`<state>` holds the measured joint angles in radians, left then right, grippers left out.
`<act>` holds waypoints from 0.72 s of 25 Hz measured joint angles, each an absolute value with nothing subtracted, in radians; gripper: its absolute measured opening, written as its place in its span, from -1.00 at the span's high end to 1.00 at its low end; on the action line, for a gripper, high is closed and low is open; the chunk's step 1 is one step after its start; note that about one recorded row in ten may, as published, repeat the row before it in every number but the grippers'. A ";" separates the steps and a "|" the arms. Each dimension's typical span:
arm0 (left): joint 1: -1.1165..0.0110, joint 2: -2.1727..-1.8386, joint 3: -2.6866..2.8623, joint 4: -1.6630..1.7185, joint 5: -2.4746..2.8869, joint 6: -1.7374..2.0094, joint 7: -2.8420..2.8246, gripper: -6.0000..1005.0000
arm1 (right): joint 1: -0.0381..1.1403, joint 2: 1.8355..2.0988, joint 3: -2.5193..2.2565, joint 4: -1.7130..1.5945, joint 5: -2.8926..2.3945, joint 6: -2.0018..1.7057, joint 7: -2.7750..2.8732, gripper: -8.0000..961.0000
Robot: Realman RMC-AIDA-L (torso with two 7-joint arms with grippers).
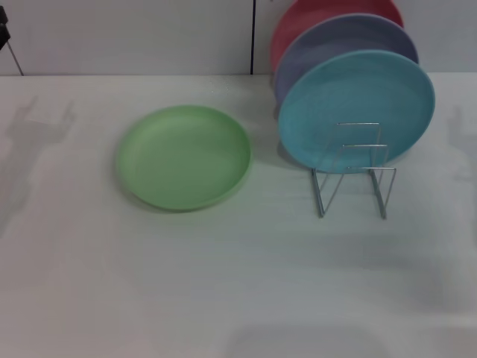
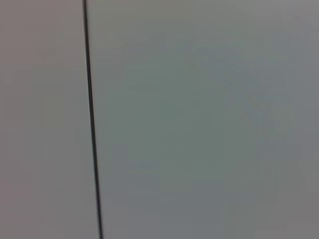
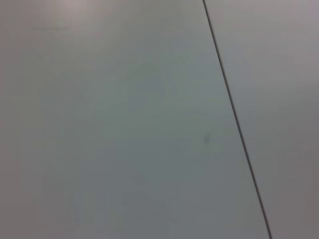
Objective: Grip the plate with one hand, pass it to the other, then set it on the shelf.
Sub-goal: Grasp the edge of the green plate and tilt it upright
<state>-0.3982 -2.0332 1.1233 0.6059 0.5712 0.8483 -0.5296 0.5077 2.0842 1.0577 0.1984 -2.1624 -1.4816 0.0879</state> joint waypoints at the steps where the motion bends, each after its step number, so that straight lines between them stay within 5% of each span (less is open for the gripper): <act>1: -0.416 -2.039 1.090 0.551 0.536 0.897 -0.451 -0.43 | 0.508 2.084 1.057 0.198 -2.164 -1.479 0.088 -0.09; 7: -0.447 -2.079 1.009 0.437 0.437 1.003 -0.278 -0.42 | 0.519 2.078 1.062 0.198 -2.167 -1.454 0.094 -0.09; 18: -0.363 -2.055 1.279 0.912 0.322 0.222 -0.671 -0.42 | 0.530 2.069 1.058 0.185 -2.168 -1.457 0.088 -0.09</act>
<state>-0.3626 -2.0555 1.2788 0.9124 0.3223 0.2217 -0.6713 0.5296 2.0690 1.0578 0.1854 -2.1677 -1.4573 0.0881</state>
